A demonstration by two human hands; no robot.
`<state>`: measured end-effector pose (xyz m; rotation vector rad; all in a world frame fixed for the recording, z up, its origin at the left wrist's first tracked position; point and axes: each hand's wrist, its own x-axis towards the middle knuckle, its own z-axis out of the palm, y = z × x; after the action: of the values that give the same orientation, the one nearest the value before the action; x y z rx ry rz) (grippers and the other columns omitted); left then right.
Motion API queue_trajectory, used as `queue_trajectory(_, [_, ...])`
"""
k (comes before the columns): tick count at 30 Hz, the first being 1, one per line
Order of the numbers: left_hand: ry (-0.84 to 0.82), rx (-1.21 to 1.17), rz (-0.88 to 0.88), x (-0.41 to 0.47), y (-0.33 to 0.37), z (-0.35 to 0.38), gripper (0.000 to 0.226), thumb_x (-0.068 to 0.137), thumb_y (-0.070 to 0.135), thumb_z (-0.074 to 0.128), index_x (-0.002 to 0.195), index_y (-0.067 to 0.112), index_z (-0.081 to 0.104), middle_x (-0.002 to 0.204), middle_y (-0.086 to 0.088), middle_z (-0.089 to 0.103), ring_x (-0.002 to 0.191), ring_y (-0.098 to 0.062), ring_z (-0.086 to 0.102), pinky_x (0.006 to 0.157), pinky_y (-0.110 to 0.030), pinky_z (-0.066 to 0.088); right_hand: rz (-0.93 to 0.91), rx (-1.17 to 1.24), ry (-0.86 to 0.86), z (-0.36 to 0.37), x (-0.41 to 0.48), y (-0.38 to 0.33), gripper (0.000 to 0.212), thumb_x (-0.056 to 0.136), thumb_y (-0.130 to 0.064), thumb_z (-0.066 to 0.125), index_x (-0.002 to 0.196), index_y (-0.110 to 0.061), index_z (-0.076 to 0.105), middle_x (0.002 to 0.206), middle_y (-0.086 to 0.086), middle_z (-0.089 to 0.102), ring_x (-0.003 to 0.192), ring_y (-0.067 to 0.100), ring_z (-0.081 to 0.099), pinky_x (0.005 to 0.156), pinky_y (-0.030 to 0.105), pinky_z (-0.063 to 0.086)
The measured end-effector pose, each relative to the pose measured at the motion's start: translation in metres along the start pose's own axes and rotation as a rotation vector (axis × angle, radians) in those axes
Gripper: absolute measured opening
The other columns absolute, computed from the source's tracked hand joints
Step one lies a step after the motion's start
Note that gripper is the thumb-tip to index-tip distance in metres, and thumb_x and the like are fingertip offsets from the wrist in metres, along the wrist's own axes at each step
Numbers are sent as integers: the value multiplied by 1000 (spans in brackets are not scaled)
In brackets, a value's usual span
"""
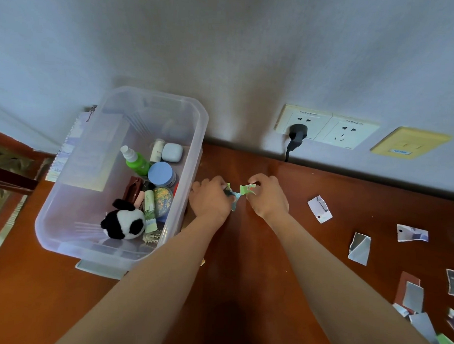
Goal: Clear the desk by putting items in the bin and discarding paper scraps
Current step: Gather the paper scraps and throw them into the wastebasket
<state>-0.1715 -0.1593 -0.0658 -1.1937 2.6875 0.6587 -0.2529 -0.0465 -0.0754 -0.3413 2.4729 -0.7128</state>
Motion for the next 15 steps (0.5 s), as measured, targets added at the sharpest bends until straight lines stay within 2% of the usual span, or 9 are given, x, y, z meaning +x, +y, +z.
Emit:
queue_trajectory(5, [18, -137, -34, -11, 1, 3, 24, 85, 43, 64, 102, 26, 62, 100, 2, 65, 98, -23, 57, 82, -40, 51, 13, -62, -4, -5, 2, -2, 11, 87, -26, 67, 96, -27, 60, 109, -4, 46, 83, 21, 59, 69, 32, 48])
queue_trajectory(7, [8, -338, -63, -17, -1, 5, 12, 85, 36, 63, 87, 27, 56, 88, 2, 63, 85, -21, 59, 71, -37, 52, 13, -76, -10, -7, 1, -3, 9, 86, -27, 67, 87, -26, 57, 103, -4, 47, 81, 20, 58, 66, 29, 45])
queue_trajectory(8, [5, -468, -79, -21, -1, 5, 13, 85, 32, 62, 80, 26, 51, 81, 0, 60, 76, -21, 58, 65, -34, 50, 14, -54, -16, -6, 0, -3, 11, 85, -25, 65, 81, -26, 55, 100, -3, 50, 81, 21, 57, 66, 29, 44])
queue_trajectory(10, [18, -664, -110, -29, -2, 5, 19, 87, 24, 60, 76, 21, 45, 73, -1, 54, 66, -20, 51, 60, -37, 45, 44, 130, -24, -5, -3, -3, 18, 83, -19, 62, 71, -23, 49, 86, 1, 58, 75, 21, 58, 63, 32, 45])
queue_trajectory(11, [22, -725, -132, -33, -3, 6, 19, 89, 21, 58, 77, 20, 44, 73, -2, 53, 66, -19, 50, 62, -39, 46, 80, 294, -29, -5, -5, -5, 20, 82, -14, 60, 68, -19, 46, 76, 4, 58, 65, 20, 55, 57, 31, 43])
queue_trajectory(13, [25, -824, -181, -37, -5, 9, 19, 92, 18, 55, 78, 22, 42, 79, -6, 59, 70, -23, 55, 71, -44, 51, 205, 658, -80, -8, -12, -11, 16, 81, -2, 51, 71, -12, 44, 65, 7, 51, 48, 17, 41, 44, 25, 29])
queue_trajectory(15, [11, -928, -232, -40, -7, 11, 21, 92, 12, 50, 80, 25, 39, 92, -5, 64, 83, -26, 62, 82, -50, 53, 295, 887, -145, -11, -17, -18, 15, 80, 6, 42, 78, -8, 47, 67, 10, 53, 44, 17, 42, 41, 21, 29])
